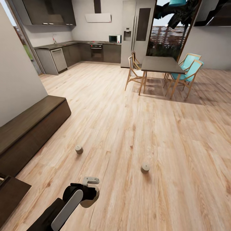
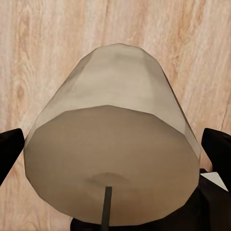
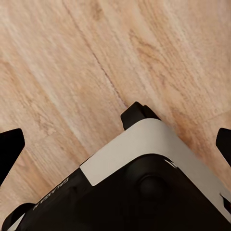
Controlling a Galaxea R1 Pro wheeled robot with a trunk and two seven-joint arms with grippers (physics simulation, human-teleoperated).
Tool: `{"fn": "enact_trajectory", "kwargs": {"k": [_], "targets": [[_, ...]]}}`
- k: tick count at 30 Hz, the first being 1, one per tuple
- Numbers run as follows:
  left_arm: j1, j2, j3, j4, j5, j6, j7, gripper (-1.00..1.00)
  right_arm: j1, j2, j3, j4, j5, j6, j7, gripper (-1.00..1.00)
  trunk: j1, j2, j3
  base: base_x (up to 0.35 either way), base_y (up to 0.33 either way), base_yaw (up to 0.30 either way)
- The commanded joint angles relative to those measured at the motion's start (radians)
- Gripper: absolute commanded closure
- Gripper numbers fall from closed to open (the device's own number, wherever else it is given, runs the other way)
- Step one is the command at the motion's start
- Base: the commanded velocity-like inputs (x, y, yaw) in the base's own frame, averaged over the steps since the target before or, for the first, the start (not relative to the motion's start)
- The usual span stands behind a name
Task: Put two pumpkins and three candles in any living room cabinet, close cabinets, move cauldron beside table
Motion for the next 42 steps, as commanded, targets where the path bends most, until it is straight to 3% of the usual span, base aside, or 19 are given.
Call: {"fn": "enact_trajectory", "kwargs": {"k": [1, 12, 16, 30, 42], "targets": [[-0.001, 0.001, -0.002, -0.001, 0.009, 0.001, 0.011, 1.0, 0.0, -0.001, 0.004, -0.001, -0.006, 0.001, 0.002, -1.0, 0.0, 0.0, -0.001, 0.076, 0.078, 0.0], [-0.001, 0.002, -0.004, 0.0, 0.009, 0.001, 0.012, 1.0, 0.0, -0.001, 0.005, -0.002, -0.006, 0.0, 0.002, -1.0, 0.0, 0.0, -0.001, 0.13, 0.094, 0.0], [-0.001, 0.002, -0.021, 0.0, 0.009, 0.0, 0.012, 1.0, 0.0, -0.001, 0.004, -0.002, -0.007, 0.0, 0.002, -1.0, 0.0, 0.0, -0.001, 0.129, 0.067, -0.007], [-0.001, 0.002, -0.027, -0.003, 0.009, 0.0, 0.01, 1.0, 0.0, -0.001, 0.004, -0.003, -0.003, 0.0, 0.003, -1.0, 0.0, 0.0, -0.001, 0.091, 0.132, -0.223], [-0.001, 0.002, -0.028, -0.003, 0.009, 0.0, 0.011, 1.0, 0.0, -0.001, 0.012, 0.0, 0.001, -0.017, 0.0, -1.0, 0.0, 0.0, 0.0, 0.205, 0.174, -0.015]]}}
